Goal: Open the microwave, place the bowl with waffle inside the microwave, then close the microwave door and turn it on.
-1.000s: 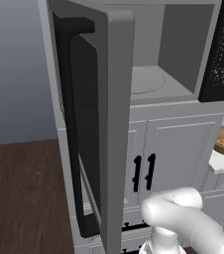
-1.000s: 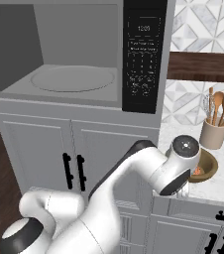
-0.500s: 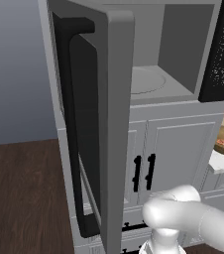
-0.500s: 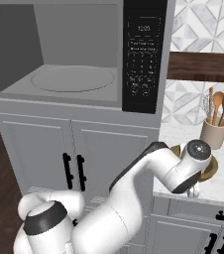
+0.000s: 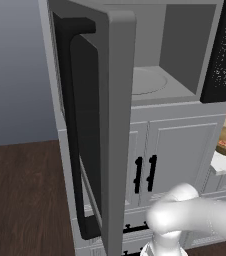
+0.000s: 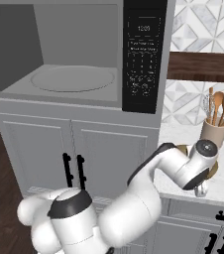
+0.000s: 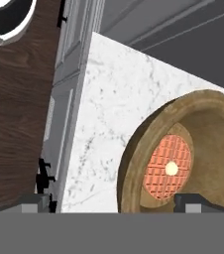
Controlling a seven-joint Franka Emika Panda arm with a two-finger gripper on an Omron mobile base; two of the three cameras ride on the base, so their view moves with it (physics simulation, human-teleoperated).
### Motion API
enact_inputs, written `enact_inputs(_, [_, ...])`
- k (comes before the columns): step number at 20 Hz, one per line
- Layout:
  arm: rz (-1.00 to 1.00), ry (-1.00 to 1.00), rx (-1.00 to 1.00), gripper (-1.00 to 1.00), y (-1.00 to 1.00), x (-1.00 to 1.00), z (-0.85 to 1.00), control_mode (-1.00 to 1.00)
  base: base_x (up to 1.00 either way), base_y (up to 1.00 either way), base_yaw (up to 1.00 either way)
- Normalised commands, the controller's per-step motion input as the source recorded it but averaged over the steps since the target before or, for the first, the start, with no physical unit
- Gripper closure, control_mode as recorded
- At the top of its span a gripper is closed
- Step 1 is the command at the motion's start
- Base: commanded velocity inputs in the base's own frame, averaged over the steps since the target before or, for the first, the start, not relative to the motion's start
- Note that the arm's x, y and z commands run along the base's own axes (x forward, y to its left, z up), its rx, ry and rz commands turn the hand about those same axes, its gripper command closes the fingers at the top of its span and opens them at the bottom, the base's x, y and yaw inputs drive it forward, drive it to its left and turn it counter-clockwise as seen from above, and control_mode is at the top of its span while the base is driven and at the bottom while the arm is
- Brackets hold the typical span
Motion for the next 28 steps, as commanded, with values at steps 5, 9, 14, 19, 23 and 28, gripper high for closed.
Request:
enact_inputs(5, [0.0, 0.05, 0.0, -1.0, -0.36, 0.5, -0.31, -1.0, 0.0, 0.0, 0.0])
enact_inputs(9, [0.0, 0.05, 0.0, -1.0, -0.36, 0.42, -0.34, -1.0, 0.0, 0.0, 0.0])
enact_inputs(14, [0.0, 0.02, 0.0, -1.0, -0.29, 0.21, -0.33, -1.0, 0.0, 0.0, 0.0])
enact_inputs(19, [0.0, 0.0, 0.0, -1.0, -0.07, 0.0, -0.34, -1.0, 0.0, 0.0, 0.0])
enact_inputs(23, [0.0, 0.01, -0.01, -1.0, 0.01, 0.05, -0.26, -1.0, 0.0, 0.0, 0.0])
enact_inputs(28, [0.0, 0.02, -0.04, -1.0, 0.09, 0.14, -0.17, -1.0, 0.0, 0.0, 0.0])
